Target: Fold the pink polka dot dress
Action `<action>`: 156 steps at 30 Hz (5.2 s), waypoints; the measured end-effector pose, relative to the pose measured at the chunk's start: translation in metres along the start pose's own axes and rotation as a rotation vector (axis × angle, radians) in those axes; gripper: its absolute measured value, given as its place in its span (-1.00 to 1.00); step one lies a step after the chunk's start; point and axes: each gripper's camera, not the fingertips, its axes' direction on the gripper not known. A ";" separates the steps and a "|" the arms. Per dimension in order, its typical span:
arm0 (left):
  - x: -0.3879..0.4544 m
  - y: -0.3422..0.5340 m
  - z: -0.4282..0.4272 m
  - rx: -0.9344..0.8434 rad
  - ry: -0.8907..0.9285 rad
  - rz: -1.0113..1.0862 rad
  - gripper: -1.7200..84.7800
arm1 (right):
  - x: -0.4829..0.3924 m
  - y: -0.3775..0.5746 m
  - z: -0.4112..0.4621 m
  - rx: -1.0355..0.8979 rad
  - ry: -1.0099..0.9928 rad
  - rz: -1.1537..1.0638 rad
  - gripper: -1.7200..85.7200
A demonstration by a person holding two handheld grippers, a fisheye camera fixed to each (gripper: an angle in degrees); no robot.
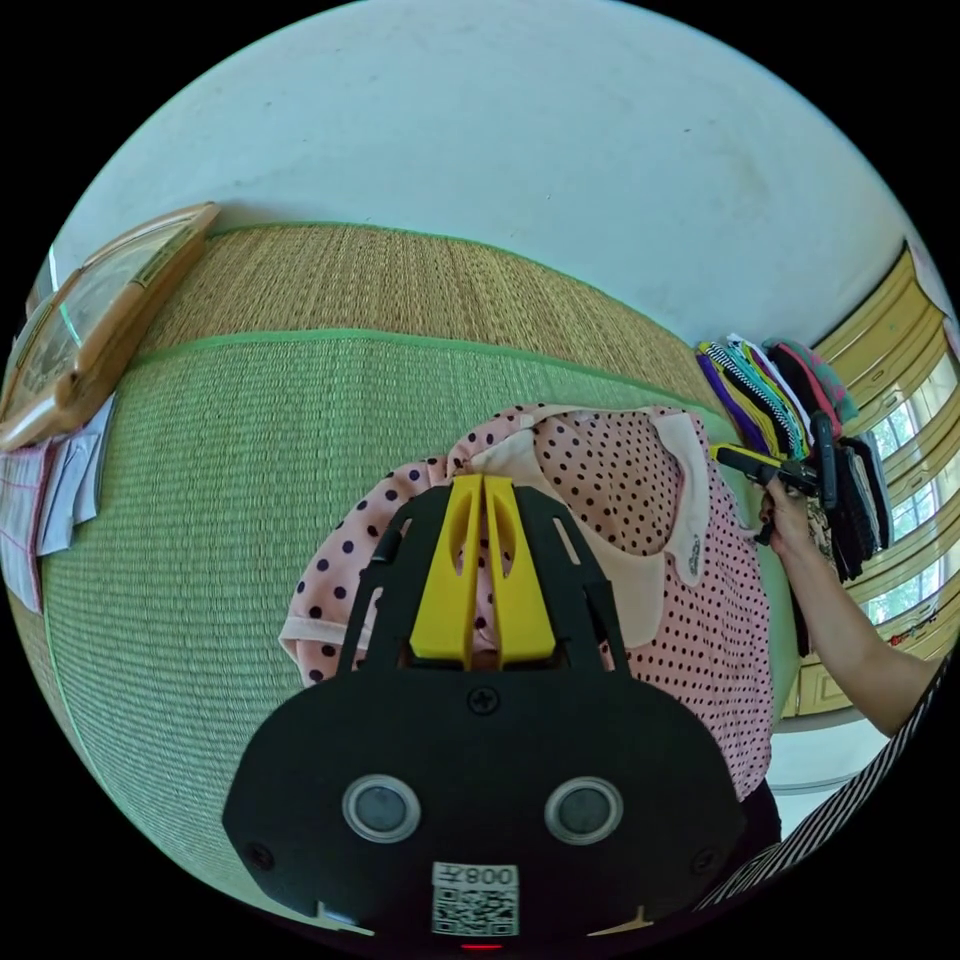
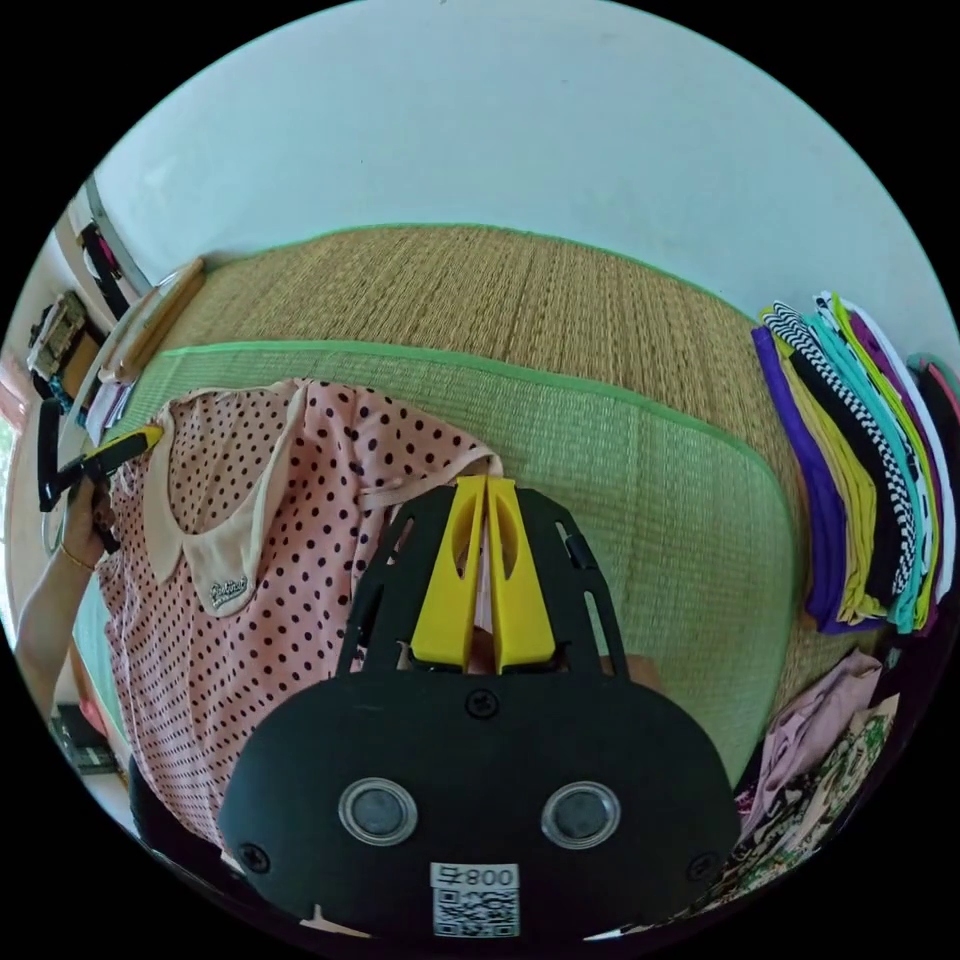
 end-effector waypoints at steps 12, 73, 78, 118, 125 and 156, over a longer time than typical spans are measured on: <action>0.007 0.024 -0.002 -0.021 -0.050 0.039 -0.95 | -0.090 -0.025 -0.002 -0.028 0.033 -0.226 -0.96; 0.053 0.260 -0.045 -0.059 0.075 0.153 -0.95 | -0.010 0.116 -0.067 0.003 -0.457 -0.034 -0.96; 0.032 0.309 -0.083 0.000 0.089 0.061 -0.95 | 0.007 0.150 -0.114 0.069 -0.521 -0.061 -0.96; 0.061 0.498 -0.100 -0.348 0.144 -0.364 -0.93 | 0.002 0.592 -0.284 -0.359 -0.582 0.174 -0.96; 0.085 0.468 -0.100 -0.179 0.090 -0.372 -0.90 | 0.017 0.598 -0.310 -0.260 -0.597 0.193 -0.96; 0.452 0.087 0.253 -0.221 0.280 0.536 -0.79 | 0.017 0.500 -0.246 0.137 -0.229 0.332 -0.89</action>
